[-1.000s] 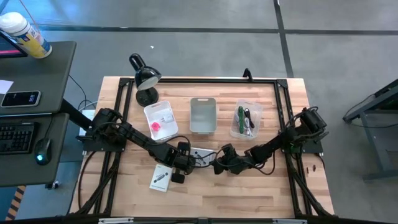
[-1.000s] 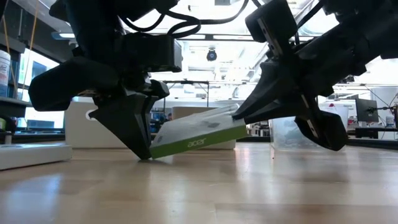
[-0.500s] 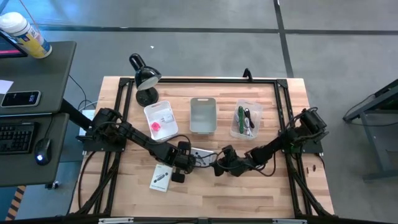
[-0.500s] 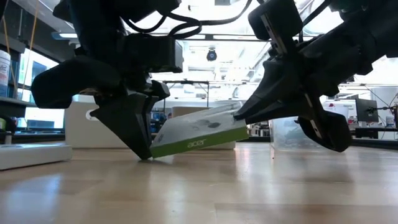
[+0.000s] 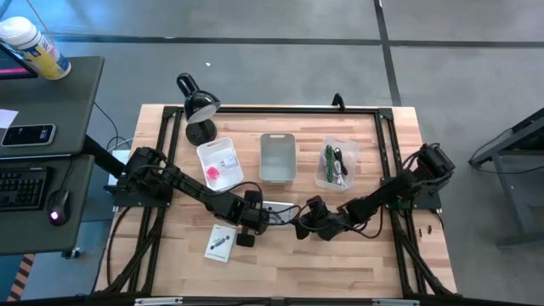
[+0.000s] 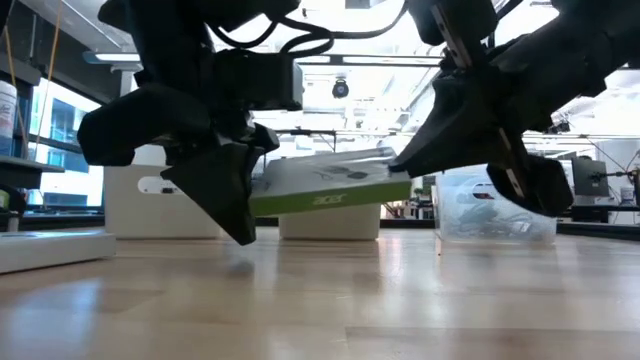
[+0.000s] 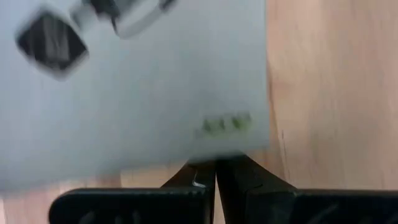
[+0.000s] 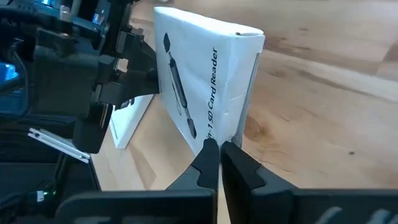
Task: Pick and place items into bin
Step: Put the right white card reader box into the gray bin
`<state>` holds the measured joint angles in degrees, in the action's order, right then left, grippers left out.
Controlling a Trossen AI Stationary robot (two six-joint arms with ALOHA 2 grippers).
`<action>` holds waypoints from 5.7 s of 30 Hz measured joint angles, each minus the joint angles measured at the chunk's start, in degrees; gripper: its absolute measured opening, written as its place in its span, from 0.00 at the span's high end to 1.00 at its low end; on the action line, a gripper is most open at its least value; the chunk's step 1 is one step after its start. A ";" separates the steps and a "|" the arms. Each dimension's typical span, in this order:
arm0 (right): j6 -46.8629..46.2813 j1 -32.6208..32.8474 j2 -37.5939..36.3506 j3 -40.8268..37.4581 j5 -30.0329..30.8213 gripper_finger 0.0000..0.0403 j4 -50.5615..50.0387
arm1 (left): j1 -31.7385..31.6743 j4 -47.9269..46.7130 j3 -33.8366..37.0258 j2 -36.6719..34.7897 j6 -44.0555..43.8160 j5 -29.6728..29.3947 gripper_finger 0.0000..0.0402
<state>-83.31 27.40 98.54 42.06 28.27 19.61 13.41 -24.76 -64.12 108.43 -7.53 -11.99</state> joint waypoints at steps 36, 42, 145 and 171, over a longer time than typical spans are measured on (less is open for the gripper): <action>-8.58 -0.37 -7.43 -0.24 -8.86 1.00 -22.46 | 0.11 13.47 -0.11 -0.27 8.64 3.29 1.00; -9.72 -0.13 -7.43 -0.22 -9.73 0.95 -23.37 | 0.11 12.66 -0.07 -0.31 12.32 3.29 1.00; -7.67 -3.08 -17.14 -8.26 -6.77 0.71 -24.18 | -0.04 20.42 0.18 3.84 28.27 7.41 1.00; -6.90 -2.80 -8.95 -8.35 -9.75 0.71 -11.60 | 1.20 21.58 0.09 1.48 22.47 6.82 1.00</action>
<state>-90.21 24.60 89.60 33.71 18.52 8.01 14.61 -3.18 -64.03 109.91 14.94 -5.17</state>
